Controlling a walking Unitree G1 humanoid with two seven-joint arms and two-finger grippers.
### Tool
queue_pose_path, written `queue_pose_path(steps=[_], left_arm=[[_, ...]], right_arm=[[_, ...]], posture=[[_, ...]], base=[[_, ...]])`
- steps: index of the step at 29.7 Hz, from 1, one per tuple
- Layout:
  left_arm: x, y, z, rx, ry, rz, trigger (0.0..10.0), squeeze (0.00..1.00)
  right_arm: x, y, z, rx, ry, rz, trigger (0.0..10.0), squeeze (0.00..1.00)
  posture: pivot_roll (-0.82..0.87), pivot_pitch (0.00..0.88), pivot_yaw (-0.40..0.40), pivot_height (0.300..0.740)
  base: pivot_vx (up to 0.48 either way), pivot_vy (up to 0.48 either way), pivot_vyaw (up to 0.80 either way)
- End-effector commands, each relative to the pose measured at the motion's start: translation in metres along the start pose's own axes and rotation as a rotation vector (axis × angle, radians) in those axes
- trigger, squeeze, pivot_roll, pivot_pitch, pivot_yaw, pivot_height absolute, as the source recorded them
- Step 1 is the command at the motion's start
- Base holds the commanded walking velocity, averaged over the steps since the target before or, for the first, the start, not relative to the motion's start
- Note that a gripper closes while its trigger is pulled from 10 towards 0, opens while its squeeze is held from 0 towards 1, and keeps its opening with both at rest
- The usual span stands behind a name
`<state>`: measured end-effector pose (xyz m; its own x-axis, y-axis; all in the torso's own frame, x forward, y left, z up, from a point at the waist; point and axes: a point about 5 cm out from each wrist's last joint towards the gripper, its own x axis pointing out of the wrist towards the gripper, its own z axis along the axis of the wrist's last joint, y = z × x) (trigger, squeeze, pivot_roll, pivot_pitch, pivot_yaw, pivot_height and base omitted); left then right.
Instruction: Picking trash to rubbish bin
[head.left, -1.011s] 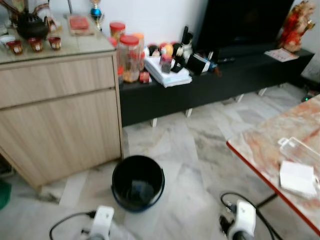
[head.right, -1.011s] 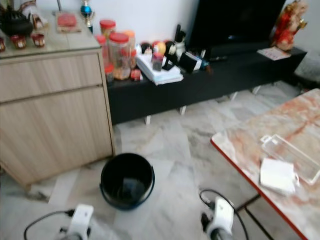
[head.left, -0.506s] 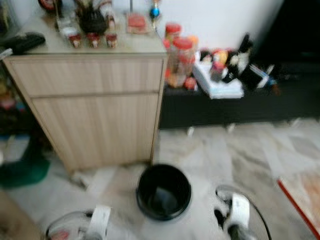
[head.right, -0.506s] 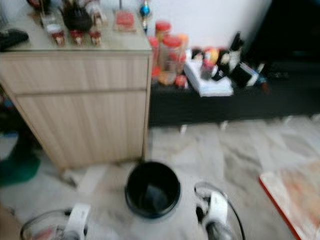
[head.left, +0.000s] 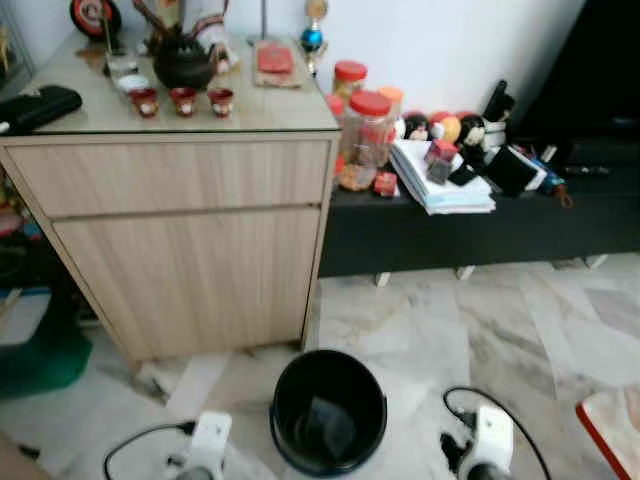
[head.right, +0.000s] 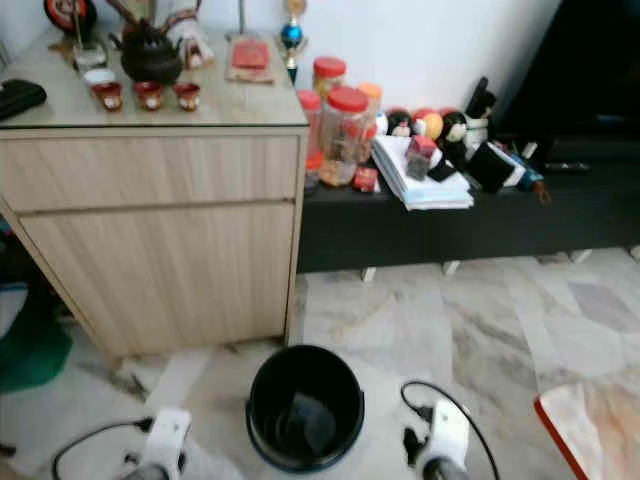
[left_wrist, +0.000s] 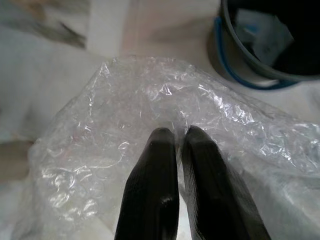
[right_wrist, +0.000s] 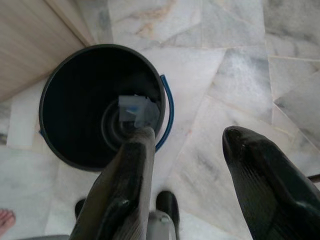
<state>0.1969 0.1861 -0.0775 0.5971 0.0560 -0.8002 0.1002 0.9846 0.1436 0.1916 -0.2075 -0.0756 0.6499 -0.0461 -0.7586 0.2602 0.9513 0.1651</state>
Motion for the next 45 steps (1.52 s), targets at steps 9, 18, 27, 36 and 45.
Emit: queue_pose_path(steps=[9, 18, 27, 36, 45], left_arm=[[0.003, -0.01, 0.027, 0.0, -0.085, -0.04, 10.0, 0.0], [0.004, -0.015, 0.031, -0.003, -0.093, -0.055, 10.0, 0.0], [0.003, -0.014, 0.026, -0.013, -0.085, -0.051, 10.0, 0.0], [0.003, -0.014, 0.024, -0.017, -0.08, -0.049, 10.0, 0.0], [0.003, -0.012, 0.027, -0.025, -0.099, -0.033, 10.0, 0.0]], right_arm=[[-0.002, -0.011, 0.003, -0.026, -0.003, -0.029, 10.0, 0.0], [-0.001, -0.013, 0.013, 0.018, -0.042, -0.03, 10.0, 0.0], [0.0, -0.009, 0.012, 0.011, -0.043, -0.018, 10.0, 0.0], [0.0, -0.006, 0.012, 0.013, -0.052, -0.011, 10.0, 0.0], [0.0, -0.006, 0.011, 0.016, -0.049, -0.009, 10.0, 0.0]], posture=[[0.02, 0.074, -0.116, 0.74], [0.02, 0.074, -0.115, 0.74], [0.02, 0.073, -0.116, 0.74], [0.02, 0.073, -0.116, 0.74], [0.02, 0.074, -0.118, 0.74]], base=[[0.0, 0.0, 0.0], [0.0, 0.0, -0.19], [0.0, 0.0, -0.8], [0.0, 0.0, -0.41], [0.027, 0.0, 0.0]])
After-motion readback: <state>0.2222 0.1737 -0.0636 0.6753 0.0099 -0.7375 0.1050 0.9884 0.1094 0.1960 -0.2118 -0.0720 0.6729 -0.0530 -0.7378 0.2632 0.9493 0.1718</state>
